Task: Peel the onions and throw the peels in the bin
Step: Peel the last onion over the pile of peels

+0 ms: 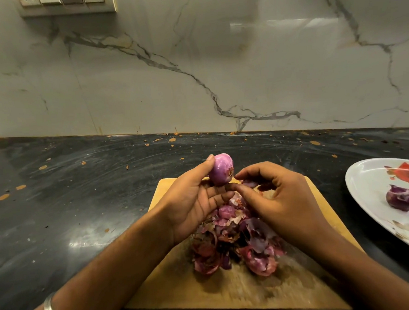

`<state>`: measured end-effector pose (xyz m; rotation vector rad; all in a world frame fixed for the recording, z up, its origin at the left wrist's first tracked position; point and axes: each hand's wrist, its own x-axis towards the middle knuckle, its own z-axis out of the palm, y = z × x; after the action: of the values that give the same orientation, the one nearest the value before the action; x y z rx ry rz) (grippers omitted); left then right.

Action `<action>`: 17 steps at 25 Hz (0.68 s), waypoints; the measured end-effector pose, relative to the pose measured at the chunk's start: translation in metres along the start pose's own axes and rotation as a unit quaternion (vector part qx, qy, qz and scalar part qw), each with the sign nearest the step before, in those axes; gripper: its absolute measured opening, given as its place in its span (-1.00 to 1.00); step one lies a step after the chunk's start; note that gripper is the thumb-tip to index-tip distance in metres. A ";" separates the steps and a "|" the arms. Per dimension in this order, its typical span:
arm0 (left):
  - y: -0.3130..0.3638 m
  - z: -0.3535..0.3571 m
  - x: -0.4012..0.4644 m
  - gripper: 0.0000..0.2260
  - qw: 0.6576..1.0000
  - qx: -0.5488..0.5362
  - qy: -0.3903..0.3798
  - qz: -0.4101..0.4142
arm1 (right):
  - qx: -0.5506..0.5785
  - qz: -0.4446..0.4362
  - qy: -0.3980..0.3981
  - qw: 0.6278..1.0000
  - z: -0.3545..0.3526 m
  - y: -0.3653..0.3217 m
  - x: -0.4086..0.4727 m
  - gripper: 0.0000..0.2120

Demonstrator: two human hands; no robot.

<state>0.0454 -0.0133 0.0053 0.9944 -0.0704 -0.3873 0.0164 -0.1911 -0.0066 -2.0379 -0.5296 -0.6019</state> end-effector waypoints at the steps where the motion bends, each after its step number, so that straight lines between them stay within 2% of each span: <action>1: 0.000 0.000 -0.001 -0.56 1.000 -0.001 -0.002 0.000 | 0.007 0.004 0.003 1.000 0.000 -0.001 0.000 -0.88; 5: 0.000 -0.001 -0.001 -0.54 1.000 0.025 -0.008 0.008 | 0.027 0.012 0.022 0.999 0.002 -0.001 0.001 -0.89; 10: -0.004 -0.001 -0.001 -0.67 0.997 0.073 -0.026 0.025 | 0.065 0.024 0.065 0.996 0.002 -0.004 0.001 -0.84; 17: -0.004 0.004 -0.006 -0.44 0.997 0.074 -0.019 0.029 | 0.095 0.057 0.078 0.991 -0.001 0.001 0.003 -0.87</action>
<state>0.0377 -0.0168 0.0051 1.1289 -0.1641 -0.3526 0.0190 -0.1920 -0.0049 -1.8113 -0.3609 -0.6132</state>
